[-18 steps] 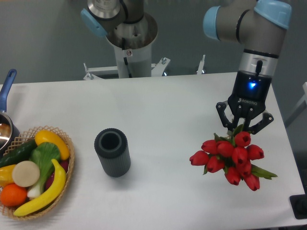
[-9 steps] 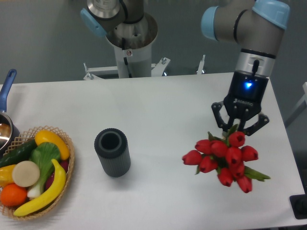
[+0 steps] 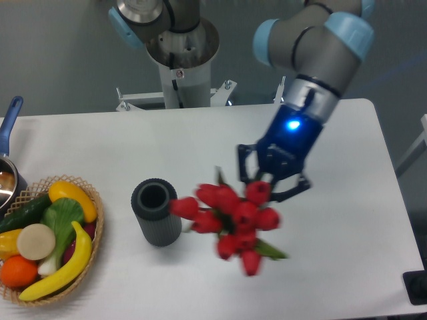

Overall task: Insert the flowers into the vase
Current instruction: 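Carry the red tulip bunch with the gripper toward the dark gray vase, then lower the tulip stems into the vase opening with the gripper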

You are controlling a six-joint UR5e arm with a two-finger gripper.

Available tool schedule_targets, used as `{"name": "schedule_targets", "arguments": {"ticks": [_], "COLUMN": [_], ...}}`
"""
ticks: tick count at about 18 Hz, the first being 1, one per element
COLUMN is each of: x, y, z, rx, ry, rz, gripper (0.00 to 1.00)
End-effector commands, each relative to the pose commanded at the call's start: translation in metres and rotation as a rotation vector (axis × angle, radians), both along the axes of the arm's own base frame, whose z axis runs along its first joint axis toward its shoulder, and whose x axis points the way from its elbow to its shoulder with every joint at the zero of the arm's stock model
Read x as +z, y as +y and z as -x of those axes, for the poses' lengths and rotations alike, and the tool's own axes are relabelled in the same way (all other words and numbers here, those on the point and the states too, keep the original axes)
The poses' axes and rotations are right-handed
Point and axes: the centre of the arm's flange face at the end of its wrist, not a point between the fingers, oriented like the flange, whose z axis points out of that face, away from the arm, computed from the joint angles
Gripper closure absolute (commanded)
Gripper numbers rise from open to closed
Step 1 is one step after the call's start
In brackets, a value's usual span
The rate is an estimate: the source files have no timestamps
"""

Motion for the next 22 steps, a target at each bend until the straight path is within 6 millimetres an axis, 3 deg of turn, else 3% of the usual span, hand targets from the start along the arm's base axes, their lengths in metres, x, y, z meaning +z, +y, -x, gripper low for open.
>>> {"name": "schedule_targets", "arguments": {"ticks": [3,7,14,19,22], "x": [0.004,0.005,-0.002,-0.021,-0.046], "y": [0.012,0.004,0.001,0.003,0.001], "z": [-0.019,-0.05,-0.075,-0.086,-0.088], "rx": [-0.052,-0.122,-0.163,-0.175,-0.19], "ry": [-0.019,-0.061,-0.089,-0.12,-0.098], "rz": [-0.038,-0.123,-0.151,-0.134,-0.139], "gripper": [0.77,0.77,0.77,0.77,0.77]}}
